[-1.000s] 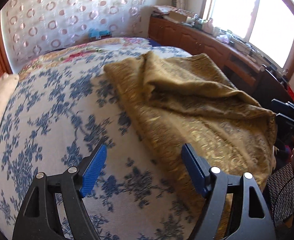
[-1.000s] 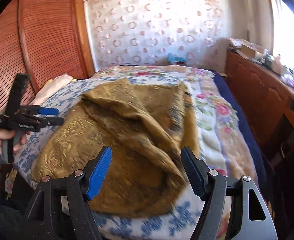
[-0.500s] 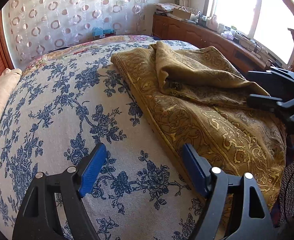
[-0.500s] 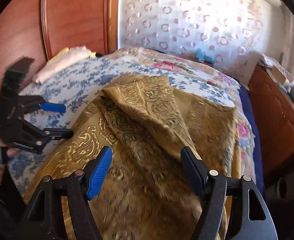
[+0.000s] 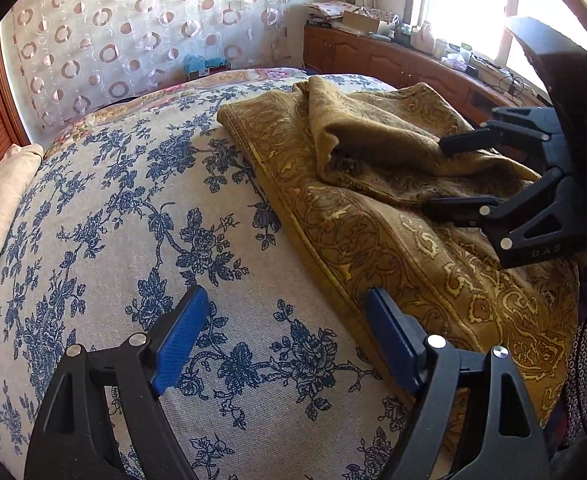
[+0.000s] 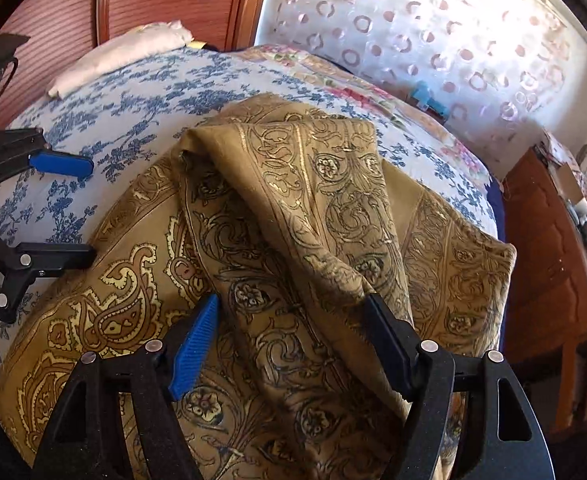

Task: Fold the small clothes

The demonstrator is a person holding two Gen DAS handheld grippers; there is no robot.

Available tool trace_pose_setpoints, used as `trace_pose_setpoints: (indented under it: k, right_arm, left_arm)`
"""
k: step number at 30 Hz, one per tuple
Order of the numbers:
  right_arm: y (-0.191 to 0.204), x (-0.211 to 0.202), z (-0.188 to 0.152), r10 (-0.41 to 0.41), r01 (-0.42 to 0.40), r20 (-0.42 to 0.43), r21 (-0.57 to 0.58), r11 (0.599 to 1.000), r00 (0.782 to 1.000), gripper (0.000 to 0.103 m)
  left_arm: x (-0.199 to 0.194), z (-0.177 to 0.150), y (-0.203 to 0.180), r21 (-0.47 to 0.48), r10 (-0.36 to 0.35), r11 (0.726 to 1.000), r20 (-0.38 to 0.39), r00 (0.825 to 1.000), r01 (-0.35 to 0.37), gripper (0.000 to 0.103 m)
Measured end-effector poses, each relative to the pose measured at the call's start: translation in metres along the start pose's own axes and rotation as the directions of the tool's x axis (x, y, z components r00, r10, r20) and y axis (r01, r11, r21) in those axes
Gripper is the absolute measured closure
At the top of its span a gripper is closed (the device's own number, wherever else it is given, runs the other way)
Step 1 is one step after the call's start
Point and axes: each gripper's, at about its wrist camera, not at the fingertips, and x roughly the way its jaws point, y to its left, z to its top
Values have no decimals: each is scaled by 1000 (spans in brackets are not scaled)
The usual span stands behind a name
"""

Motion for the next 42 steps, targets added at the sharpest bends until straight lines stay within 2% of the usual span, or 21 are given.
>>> trace_pose_setpoints:
  k: [1,3,4,6,7,10,13,19,21,24,26,27,32,36,40,42]
  right_arm:
    - [0,1,3,0,0,-2,-7,1000,1000,28]
    - [-2,5,7,19,-19,-9,-10,1000,1000,37]
    - [-3,8,10,44,-44,-12,-8,999,999,47]
    - [-8,8,12,82,-82,-4,1,997,997,75]
    - [-10,7,13,82,-82,0,6,997,997,99]
    - [-24,0,12,98,-99,19,33,995,995,99]
    - [-40,-10,10,76,-80,61,70,994,995,99]
    - [-98,-21,11,18,-45,114,236,971,993,99]
    - [-121,-16,7,-32,0,99,303,953,995,99]
    - [-166,-5,-8,-103,75,39,443,893,994,98]
    - [-182,3,-16,-126,109,3,489,866,992,80]
    - [-186,4,-20,-136,118,0,499,858,991,77]
    - [-183,-5,-42,-138,95,43,529,843,990,63]
    - [-156,-31,-69,-111,39,111,510,859,988,56]
    - [-135,-53,-103,-64,-31,171,502,864,983,41]
    - [-123,-63,-124,-50,-53,189,500,865,981,40]
  left_arm:
    - [0,0,0,0,0,1000,0,1000,0,21]
    - [0,0,0,-1,-1,1000,0,1000,1,21]
    - [0,0,0,0,-1,1000,0,1000,1,21]
    - [0,0,0,0,0,1000,0,1000,0,21]
    - [0,0,0,0,0,1000,0,1000,0,21]
    - [0,0,0,0,0,1000,0,1000,0,21]
    - [0,0,0,0,0,1000,0,1000,0,21]
    - [0,0,0,0,0,1000,0,1000,0,21]
    - [0,0,0,0,0,1000,0,1000,0,21]
    - [0,0,0,0,1,1000,0,1000,-1,21]
    - [0,0,-1,0,1,1000,0,1000,-1,21]
    - [0,0,-1,0,1,1000,0,1000,-1,21]
    - [0,0,-2,7,11,1000,-2,1000,-11,21]
    - [-1,0,-3,8,13,1000,-2,1000,-13,21]
    - [-1,0,-3,9,14,1000,-2,1000,-14,21]
    - [-1,0,-3,9,15,1000,-2,1000,-15,21]
